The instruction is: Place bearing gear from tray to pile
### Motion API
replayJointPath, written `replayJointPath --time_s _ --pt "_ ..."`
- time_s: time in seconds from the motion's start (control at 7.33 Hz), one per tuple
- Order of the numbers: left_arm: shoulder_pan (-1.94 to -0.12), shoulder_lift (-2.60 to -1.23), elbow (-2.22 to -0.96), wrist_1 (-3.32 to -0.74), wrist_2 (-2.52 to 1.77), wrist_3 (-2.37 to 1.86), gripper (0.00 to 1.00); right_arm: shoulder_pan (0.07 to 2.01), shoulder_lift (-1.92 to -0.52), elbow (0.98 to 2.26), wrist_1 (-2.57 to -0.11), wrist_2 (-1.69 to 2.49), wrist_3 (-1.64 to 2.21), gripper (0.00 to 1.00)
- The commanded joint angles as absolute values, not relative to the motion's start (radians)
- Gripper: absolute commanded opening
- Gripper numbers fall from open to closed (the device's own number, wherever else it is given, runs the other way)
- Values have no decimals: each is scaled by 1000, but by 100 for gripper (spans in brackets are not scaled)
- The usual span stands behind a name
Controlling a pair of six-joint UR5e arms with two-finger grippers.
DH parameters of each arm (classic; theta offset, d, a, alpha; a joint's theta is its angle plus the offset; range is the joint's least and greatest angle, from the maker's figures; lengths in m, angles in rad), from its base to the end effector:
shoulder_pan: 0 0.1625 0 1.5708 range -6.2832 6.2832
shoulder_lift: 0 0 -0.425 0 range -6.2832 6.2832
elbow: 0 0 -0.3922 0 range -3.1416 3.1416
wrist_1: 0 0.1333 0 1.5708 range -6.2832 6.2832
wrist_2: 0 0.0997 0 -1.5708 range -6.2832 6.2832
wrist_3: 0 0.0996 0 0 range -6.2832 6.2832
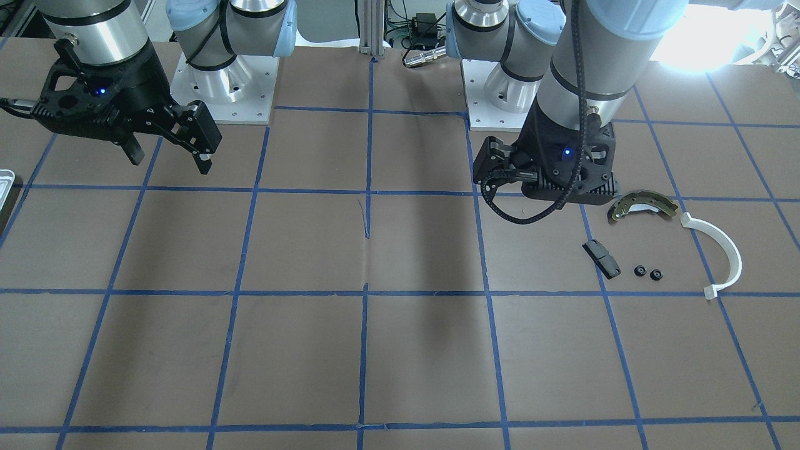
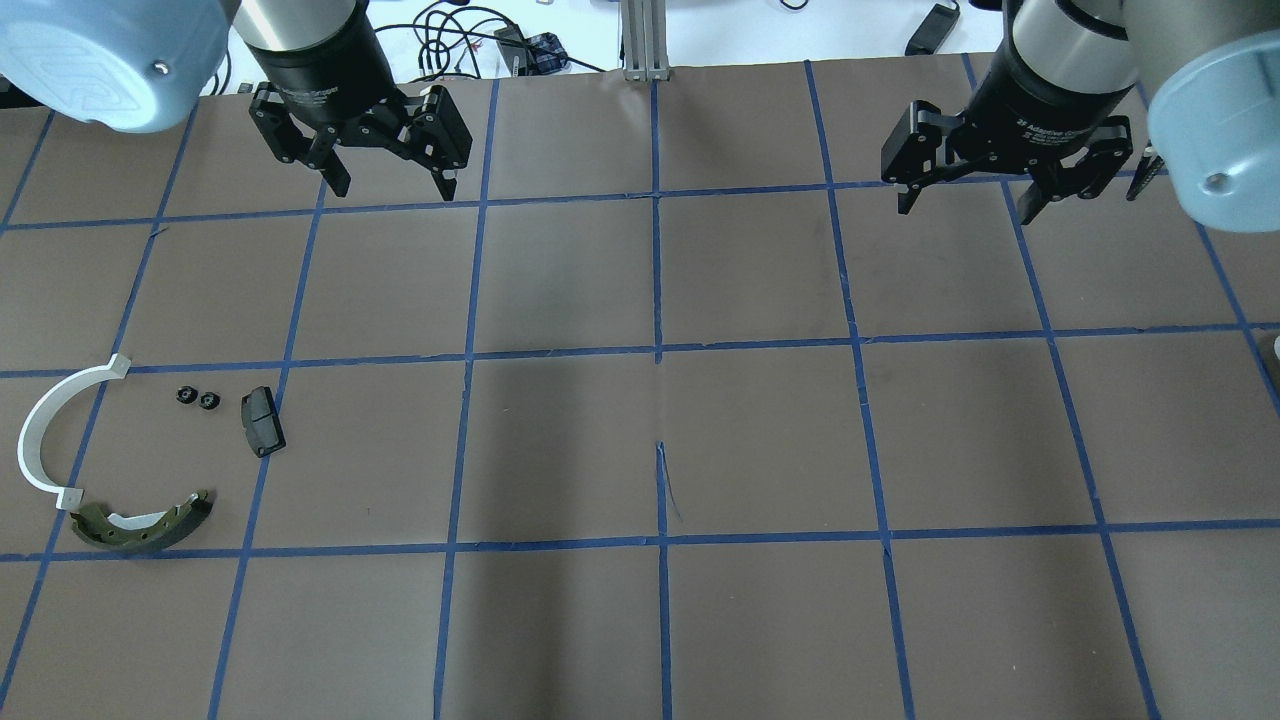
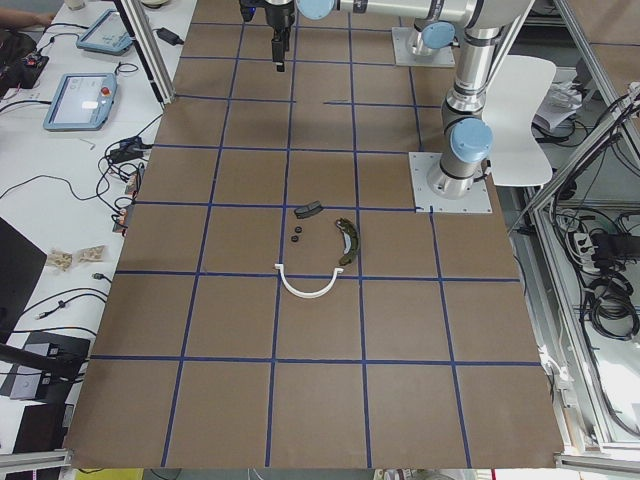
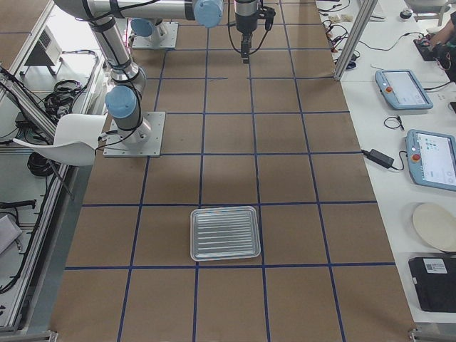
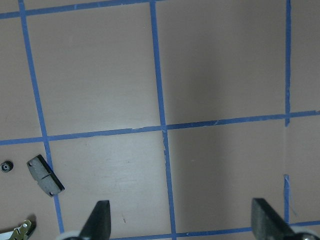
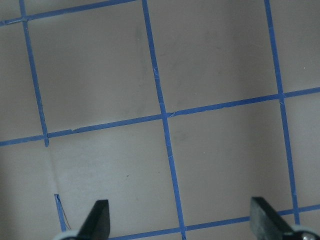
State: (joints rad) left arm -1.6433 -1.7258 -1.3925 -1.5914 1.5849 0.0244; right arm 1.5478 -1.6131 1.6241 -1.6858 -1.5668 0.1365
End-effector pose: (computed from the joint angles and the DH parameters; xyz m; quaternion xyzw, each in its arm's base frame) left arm -0.1719 -0.5467 0.4922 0.0484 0.9988 -0.0015 0.0070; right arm 0.1225 -0.4866 0.4941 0.0795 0.9955 -0.0518 0.0049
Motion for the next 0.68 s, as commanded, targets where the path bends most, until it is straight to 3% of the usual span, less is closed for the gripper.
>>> replayJointPath --time_s 0.0,0.55 --pt "-1644 -1700 -1429 -1597 1588 29 100 1548 -1612 1624 -1687 -1566 137 100" --pt "-1621 -1675 -1457 -1591 1586 38 100 1548 -1612 1621 -1689 -1565 137 100"
